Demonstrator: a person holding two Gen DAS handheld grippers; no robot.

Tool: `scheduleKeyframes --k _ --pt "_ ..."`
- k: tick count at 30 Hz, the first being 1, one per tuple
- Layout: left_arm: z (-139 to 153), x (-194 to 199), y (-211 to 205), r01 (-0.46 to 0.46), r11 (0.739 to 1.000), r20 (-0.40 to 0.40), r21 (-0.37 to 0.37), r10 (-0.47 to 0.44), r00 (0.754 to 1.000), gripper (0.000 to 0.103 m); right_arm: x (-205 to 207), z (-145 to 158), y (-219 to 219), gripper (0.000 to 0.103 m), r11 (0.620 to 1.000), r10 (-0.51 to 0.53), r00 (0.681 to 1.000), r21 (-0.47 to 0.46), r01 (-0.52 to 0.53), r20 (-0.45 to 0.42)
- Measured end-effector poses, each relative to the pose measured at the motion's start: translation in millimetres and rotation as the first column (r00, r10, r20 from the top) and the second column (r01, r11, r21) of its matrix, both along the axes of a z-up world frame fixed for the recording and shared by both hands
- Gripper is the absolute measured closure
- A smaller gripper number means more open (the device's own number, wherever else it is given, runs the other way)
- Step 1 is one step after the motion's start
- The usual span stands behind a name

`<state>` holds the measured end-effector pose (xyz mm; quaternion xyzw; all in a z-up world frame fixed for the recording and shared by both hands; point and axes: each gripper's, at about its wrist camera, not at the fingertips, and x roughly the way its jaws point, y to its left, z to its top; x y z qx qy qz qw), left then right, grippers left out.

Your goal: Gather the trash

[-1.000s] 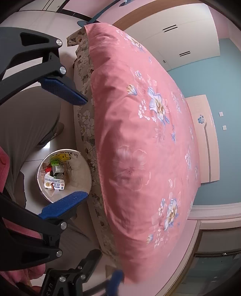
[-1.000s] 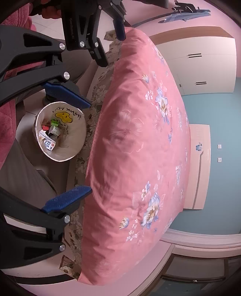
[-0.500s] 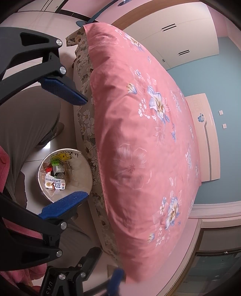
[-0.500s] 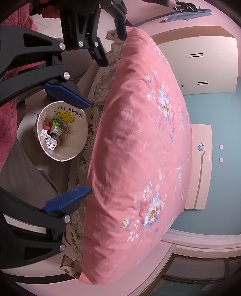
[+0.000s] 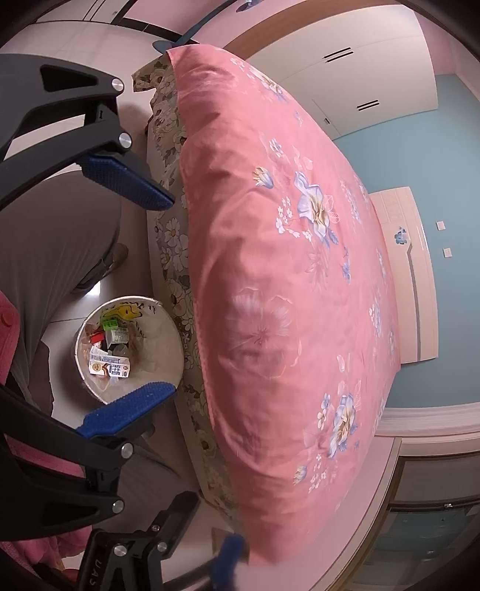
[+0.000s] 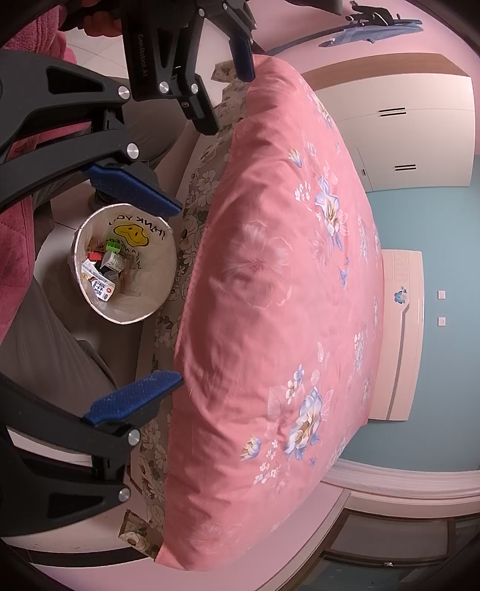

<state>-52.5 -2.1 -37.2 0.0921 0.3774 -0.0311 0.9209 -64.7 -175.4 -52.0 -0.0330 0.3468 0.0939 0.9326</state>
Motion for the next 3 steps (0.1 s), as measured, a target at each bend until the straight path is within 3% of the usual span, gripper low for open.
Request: scheduleKeyframes --k 3 --pt "0.2 0.7 -0.4 -0.001 1.000 -0.004 -0.003 0.001 1.000 0.008 -0.1 -0.1 0.3 0.019 1.000 0.000 1.000 -0.001 0.000 0.000"
